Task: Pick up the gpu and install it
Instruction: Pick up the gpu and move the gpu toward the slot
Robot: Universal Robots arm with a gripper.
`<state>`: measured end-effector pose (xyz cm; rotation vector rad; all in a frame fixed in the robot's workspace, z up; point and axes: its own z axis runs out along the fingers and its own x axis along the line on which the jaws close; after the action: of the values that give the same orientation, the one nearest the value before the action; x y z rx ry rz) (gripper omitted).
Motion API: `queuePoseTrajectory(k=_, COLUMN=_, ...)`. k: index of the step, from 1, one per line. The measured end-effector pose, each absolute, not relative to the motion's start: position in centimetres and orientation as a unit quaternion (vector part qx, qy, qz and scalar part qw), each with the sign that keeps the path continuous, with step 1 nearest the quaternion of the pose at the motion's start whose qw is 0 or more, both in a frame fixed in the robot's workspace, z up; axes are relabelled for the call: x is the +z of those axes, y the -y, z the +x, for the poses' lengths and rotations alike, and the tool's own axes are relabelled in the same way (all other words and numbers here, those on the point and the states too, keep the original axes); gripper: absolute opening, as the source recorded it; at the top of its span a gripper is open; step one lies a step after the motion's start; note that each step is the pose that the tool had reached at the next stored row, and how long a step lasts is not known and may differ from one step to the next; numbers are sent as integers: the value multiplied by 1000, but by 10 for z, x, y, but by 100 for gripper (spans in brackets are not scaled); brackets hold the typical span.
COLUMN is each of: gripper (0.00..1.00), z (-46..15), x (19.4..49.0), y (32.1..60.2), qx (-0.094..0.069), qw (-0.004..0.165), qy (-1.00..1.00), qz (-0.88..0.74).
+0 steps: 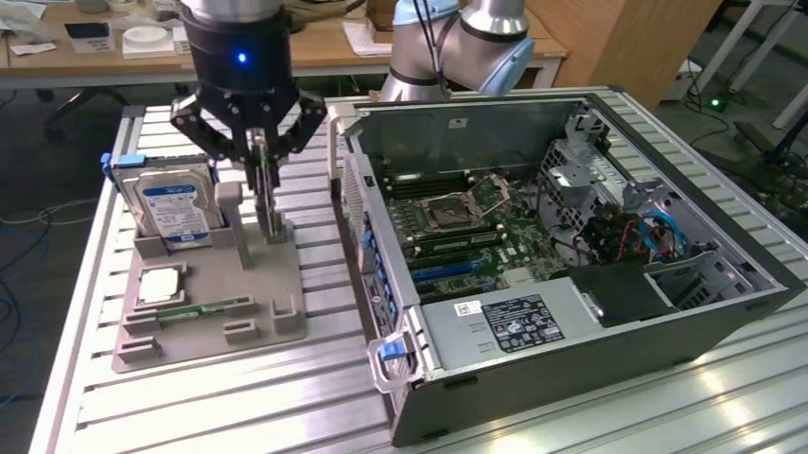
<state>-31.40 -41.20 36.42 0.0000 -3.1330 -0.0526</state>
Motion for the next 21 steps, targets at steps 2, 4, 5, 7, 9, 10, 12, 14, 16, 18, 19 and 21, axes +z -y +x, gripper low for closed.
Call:
queuePoseTrajectory(k=2, gripper=27, z=-314, x=372, y=412, qx=-17, qw=4, qy=1000, qz=0)
queuePoseTrajectory(k=4, gripper=27, z=-314, x=379, y=412, qx=-17, qw=4, qy=1000, qz=0)
queuePoseTrajectory(k=5, gripper=27, z=-314, x=382, y=412, qx=-17, qw=4, qy=1000, qz=0)
queuePoseTrajectory(k=7, gripper=27, z=-314, x=388, y=412, qx=-17, qw=4, qy=1000, qz=0)
queuePoseTrajectory(k=9, gripper=27, z=-314, x=392, y=412, qx=-17, qw=4, qy=1000, qz=1)
queuePoseTrajectory(k=10, gripper=27, z=-314, x=393, y=412, qx=-17, qw=4, qy=1000, qz=2)
queuePoseTrajectory(k=12, gripper=27, z=-314, x=394, y=412, qx=-17, qw=5, qy=1000, qz=6)
queuePoseTrajectory(k=14, gripper=27, z=-314, x=397, y=412, qx=-17, qw=6, qy=1000, qz=8)
queuePoseTrajectory(k=16, gripper=27, z=-314, x=402, y=412, qx=-17, qw=6, qy=1000, qz=8)
queuePoseTrajectory(k=18, gripper=27, z=-314, x=406, y=412, qx=-17, qw=6, qy=1000, qz=8)
queuePoseTrajectory(k=19, gripper=27, z=-314, x=406, y=412, qx=-17, qw=5, qy=1000, qz=8)
queuePoseTrajectory(k=21, gripper=27, z=-314, x=407, y=412, qx=-17, qw=5, qy=1000, qz=8)
